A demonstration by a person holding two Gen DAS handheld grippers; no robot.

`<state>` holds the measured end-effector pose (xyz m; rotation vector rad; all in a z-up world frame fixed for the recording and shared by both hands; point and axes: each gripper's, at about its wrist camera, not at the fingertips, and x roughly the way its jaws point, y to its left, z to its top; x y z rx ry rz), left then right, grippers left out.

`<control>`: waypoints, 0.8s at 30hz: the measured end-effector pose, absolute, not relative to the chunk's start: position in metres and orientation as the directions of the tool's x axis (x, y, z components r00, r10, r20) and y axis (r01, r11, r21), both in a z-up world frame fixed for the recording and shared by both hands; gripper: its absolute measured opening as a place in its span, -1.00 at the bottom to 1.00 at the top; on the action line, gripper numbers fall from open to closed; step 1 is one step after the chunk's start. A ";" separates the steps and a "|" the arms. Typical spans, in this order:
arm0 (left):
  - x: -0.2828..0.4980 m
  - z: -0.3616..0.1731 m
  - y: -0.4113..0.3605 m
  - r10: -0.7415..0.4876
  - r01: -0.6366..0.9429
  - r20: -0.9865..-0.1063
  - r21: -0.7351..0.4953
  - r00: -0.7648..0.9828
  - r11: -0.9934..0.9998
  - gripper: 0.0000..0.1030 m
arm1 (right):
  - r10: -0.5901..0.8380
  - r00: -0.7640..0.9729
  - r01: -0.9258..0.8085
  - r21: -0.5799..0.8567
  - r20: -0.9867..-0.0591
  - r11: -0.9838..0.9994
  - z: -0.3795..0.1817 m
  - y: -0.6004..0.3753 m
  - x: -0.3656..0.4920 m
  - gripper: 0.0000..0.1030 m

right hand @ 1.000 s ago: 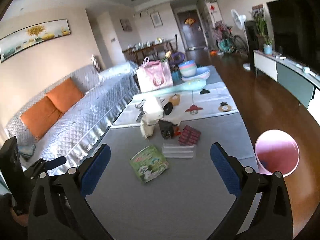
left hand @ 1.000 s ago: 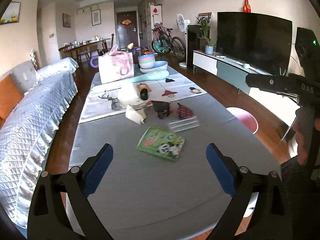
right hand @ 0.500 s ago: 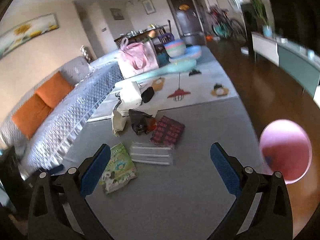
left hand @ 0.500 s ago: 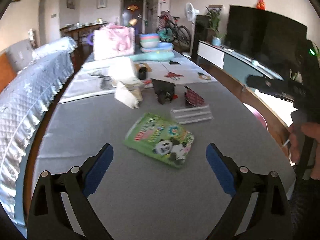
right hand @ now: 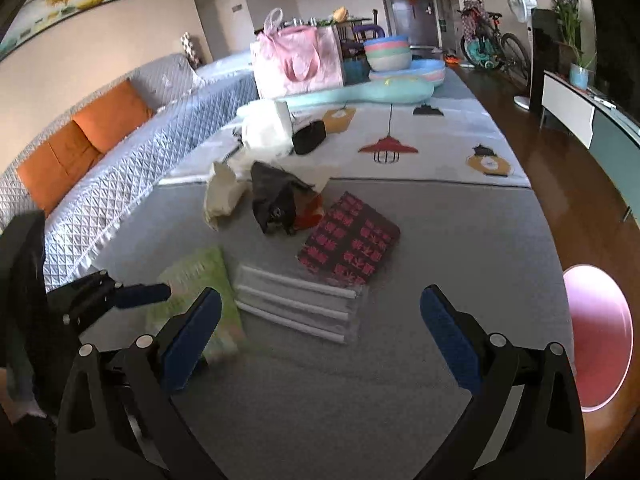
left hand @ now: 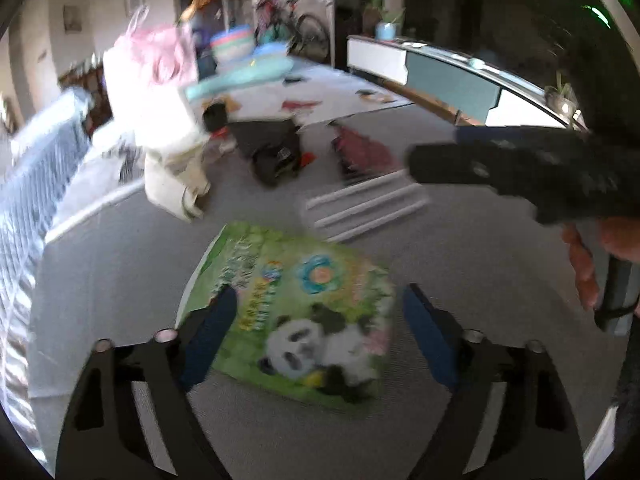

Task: Collect trash
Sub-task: 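Grasp the green snack bag with the left gripper while the right gripper grasps clear plastic wrap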

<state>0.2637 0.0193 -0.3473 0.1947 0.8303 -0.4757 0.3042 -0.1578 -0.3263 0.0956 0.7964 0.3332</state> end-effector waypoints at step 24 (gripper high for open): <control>0.296 -0.333 0.067 -0.359 0.317 -0.739 -0.206 0.569 0.926 0.22 | 0.397 0.479 -0.364 0.235 -0.783 0.901 -0.355 -0.135 0.328 -0.86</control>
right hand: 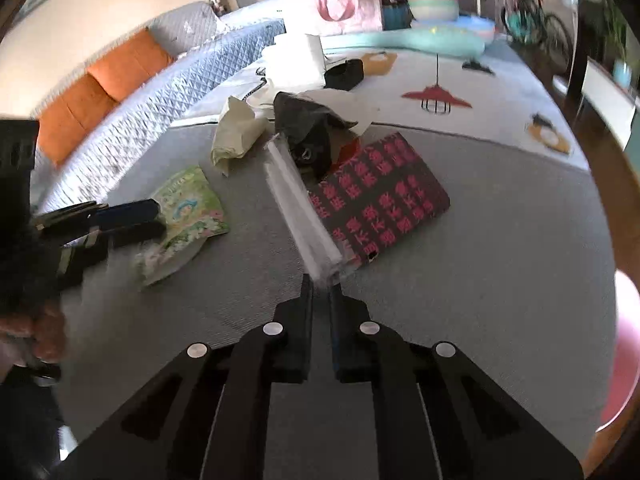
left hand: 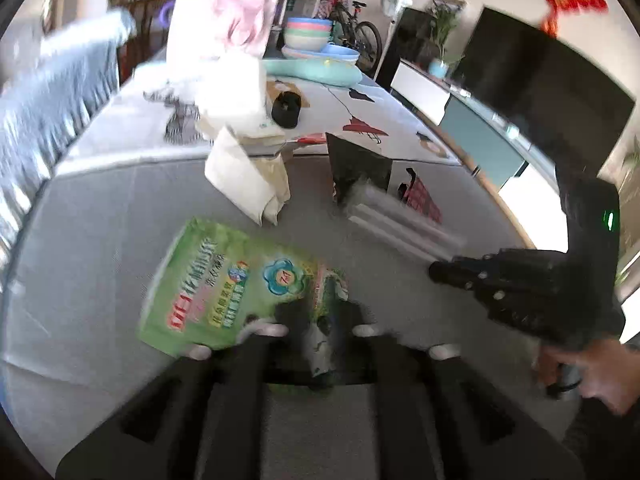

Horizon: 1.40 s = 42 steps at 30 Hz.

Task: Collect trash
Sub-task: 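Grasp the green snack bag with the left gripper while the right gripper grasps clear plastic wrap, then carry the green bag and clear plastic over the pink bin with both grippers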

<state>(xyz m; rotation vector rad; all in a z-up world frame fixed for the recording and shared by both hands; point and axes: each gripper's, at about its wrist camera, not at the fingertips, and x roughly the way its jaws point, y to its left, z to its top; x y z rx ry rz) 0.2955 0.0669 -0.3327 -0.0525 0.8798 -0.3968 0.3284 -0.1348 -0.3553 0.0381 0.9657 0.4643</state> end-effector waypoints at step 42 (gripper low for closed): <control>0.266 -0.241 0.037 -0.408 0.345 -0.694 -0.238 0.594 0.908 -1.00 | 0.538 0.653 -0.474 0.266 -0.533 0.839 -0.255 -0.156 0.292 -0.90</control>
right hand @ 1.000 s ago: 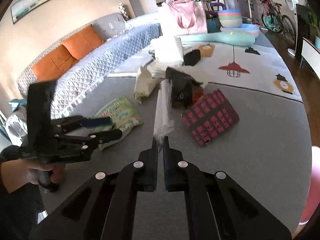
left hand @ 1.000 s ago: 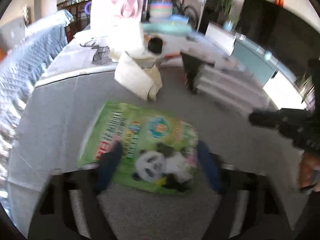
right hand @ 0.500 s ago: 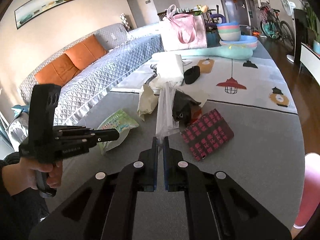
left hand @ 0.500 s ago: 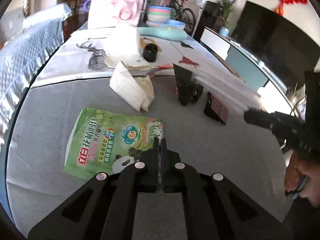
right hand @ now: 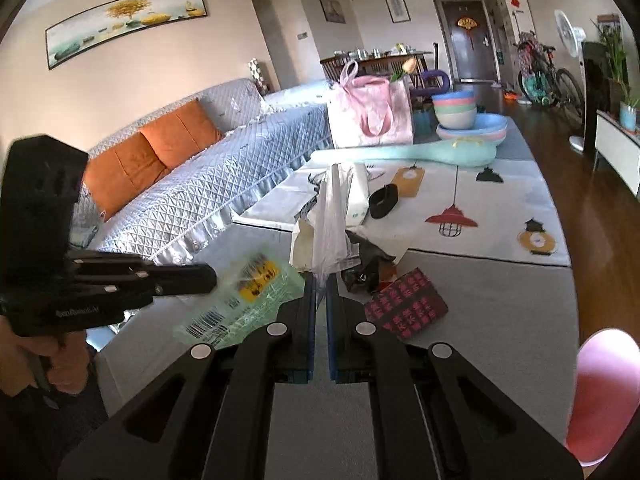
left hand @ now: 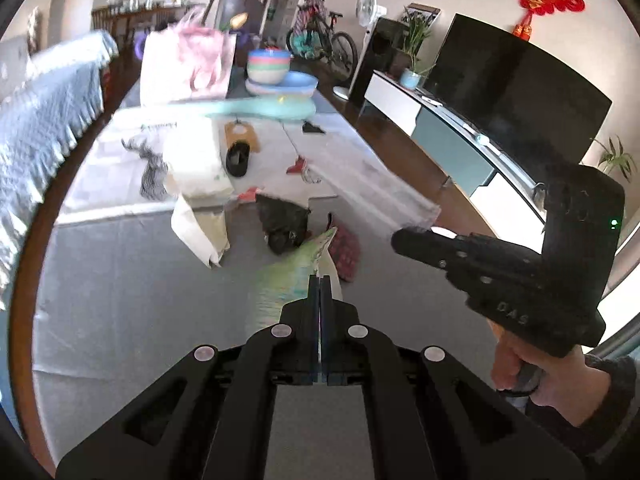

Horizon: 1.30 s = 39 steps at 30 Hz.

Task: Collect trash
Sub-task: 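Carry the green bag and clear plastic over the pink bin with both grippers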

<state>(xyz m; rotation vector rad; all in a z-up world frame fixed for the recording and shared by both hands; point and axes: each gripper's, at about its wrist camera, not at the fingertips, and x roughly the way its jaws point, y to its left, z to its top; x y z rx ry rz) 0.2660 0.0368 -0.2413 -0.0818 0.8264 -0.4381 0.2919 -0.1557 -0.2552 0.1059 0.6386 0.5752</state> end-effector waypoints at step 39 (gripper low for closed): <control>0.251 -0.146 -0.248 -0.399 0.572 -0.634 0.084 0.662 0.816 -1.00 | 0.299 0.887 -0.183 0.325 -0.352 0.928 -0.175 -0.420 0.210 -0.90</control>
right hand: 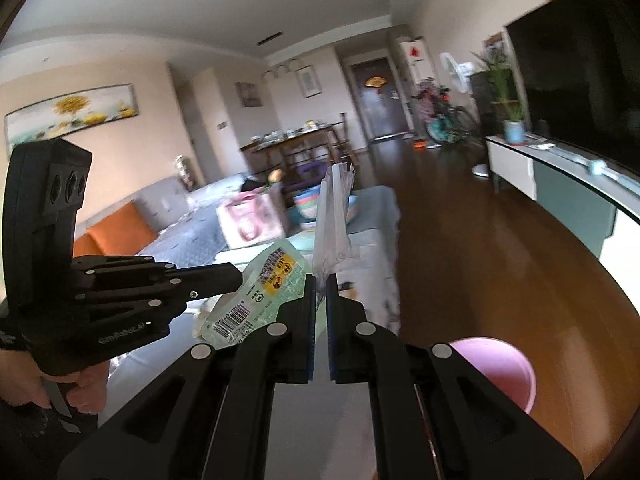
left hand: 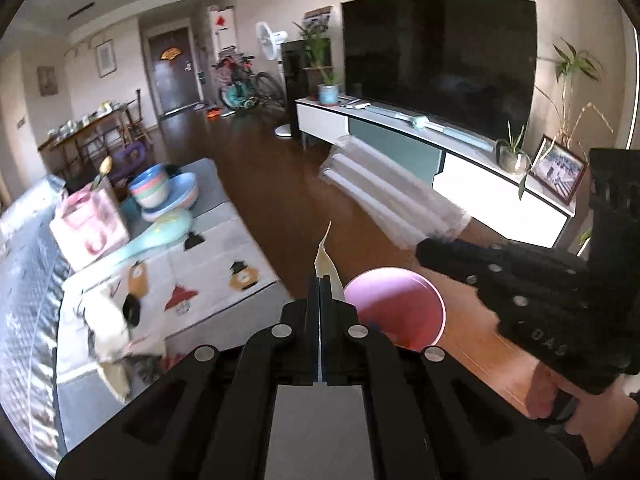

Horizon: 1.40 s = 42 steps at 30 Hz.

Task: Collect trash
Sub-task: 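Carry the green bag and clear plastic over the pink bin with both grippers, then open both grippers to drop the green bag and plastic into the bin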

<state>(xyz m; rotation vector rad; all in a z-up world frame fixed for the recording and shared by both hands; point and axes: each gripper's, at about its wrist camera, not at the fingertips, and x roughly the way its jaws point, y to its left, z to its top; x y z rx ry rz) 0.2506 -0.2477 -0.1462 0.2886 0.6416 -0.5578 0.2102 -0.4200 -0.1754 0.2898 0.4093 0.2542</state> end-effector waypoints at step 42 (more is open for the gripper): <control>0.347 -0.284 -0.355 -0.382 0.553 -0.825 -0.103 0.417 0.827 -0.02 | 0.145 0.573 0.240 0.334 -0.807 0.911 -0.319 -0.471 0.298 0.48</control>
